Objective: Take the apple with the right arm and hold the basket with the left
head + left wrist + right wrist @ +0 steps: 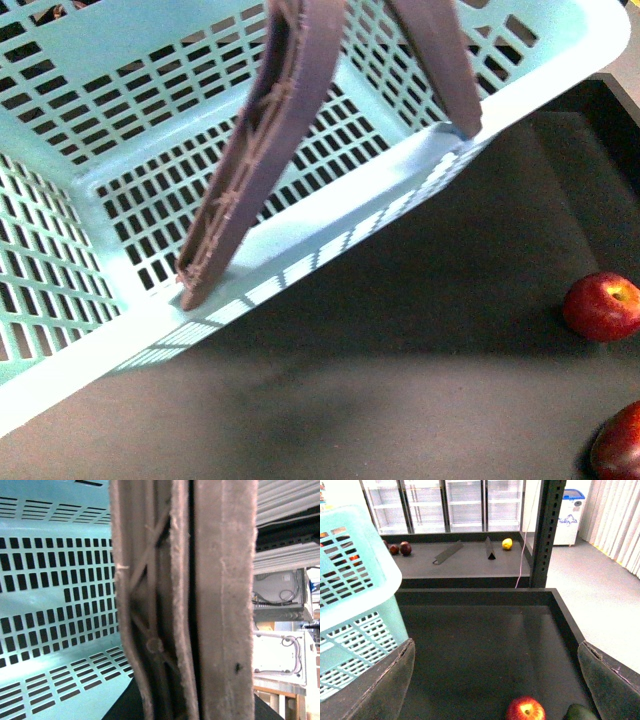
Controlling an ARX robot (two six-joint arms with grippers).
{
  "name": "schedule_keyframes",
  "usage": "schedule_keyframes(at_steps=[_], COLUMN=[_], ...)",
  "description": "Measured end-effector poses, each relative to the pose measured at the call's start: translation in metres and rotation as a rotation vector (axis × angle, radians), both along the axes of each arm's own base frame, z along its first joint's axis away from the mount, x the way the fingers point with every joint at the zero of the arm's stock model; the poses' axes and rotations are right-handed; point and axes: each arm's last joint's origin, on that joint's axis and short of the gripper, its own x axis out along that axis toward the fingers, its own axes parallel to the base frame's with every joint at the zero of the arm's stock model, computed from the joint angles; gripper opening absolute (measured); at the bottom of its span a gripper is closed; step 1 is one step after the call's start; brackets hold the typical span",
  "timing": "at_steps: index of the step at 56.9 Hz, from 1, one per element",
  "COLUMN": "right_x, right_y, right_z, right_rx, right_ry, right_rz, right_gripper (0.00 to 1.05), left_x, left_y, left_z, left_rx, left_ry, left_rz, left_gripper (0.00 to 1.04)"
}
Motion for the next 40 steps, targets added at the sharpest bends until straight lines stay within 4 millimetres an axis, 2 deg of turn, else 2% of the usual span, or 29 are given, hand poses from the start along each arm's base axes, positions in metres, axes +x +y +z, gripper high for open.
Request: schedule_keyframes(at_steps=[15, 40], right_x=[0.0, 0.0], right_y=[0.0, 0.0], right_z=[0.0, 0.0], right_rx=[0.0, 0.0], right_ry=[0.0, 0.0], right_rz=[0.0, 0.0], right_gripper=[0.96, 0.96], left_x=[-0.014, -0.014], left_y=[-0.026, -0.027], left_z=[0.0, 0.0], left_rx=[0.015, 0.03], left_ry=[-0.002, -0.012], left_rz=[-0.104, -0.106], left_gripper=[0.16, 0.16])
